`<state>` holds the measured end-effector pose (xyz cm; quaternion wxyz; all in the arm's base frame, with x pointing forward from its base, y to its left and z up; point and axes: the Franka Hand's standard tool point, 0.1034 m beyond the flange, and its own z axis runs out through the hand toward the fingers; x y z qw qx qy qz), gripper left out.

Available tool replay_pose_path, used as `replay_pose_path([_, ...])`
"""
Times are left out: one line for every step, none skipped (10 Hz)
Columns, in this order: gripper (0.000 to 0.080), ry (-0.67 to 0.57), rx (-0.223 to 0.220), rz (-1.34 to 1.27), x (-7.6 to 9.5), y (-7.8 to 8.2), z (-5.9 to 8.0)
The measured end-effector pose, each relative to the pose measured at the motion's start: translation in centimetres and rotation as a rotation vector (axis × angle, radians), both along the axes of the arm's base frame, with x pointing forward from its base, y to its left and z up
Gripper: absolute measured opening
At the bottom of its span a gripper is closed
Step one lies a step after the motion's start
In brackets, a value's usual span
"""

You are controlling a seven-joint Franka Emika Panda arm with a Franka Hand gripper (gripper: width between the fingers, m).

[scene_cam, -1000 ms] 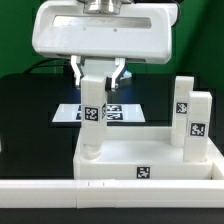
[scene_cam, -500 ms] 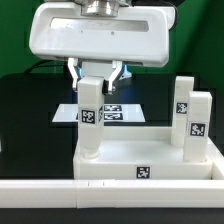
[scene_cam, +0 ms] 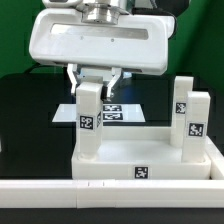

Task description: Assemble desk

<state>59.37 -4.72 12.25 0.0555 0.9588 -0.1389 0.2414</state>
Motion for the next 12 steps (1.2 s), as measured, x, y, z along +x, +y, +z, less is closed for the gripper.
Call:
replay_pose_path([0.029, -0.002, -0.001, 0.0, 0.02, -0.02, 0.01])
replay_pose_path([0.029, -0.002, -0.001, 0.0, 0.01, -0.02, 0.02])
replay_pose_path([0.029, -0.002, -0.001, 0.0, 0.01, -0.02, 0.01])
replay_pose_path([0.0379, -0.001, -0.001, 0.0, 0.01, -0.02, 0.0])
replay_pose_path([0.0535, -0.001, -0.001, 0.0, 0.01, -0.02, 0.0])
replay_pose_path([0.0535, -0.001, -0.001, 0.0, 0.01, -0.02, 0.0])
replay_pose_path([0.0618, -0.001, -0.001, 0.0, 0.01, -0.02, 0.0])
replay_pose_path([0.0642, -0.001, -0.001, 0.0, 0.01, -0.02, 0.0])
replay_pose_path([0.0648, -0.001, -0.001, 0.0, 0.01, -0.02, 0.0])
replay_pose_path([0.0648, -0.001, -0.001, 0.0, 0.01, -0.02, 0.0])
replay_pose_path([0.0648, -0.001, -0.001, 0.0, 0.01, -0.02, 0.0])
replay_pose_path([0.0649, 0.028, 0.005, 0.005, -0.21, -0.26, -0.04])
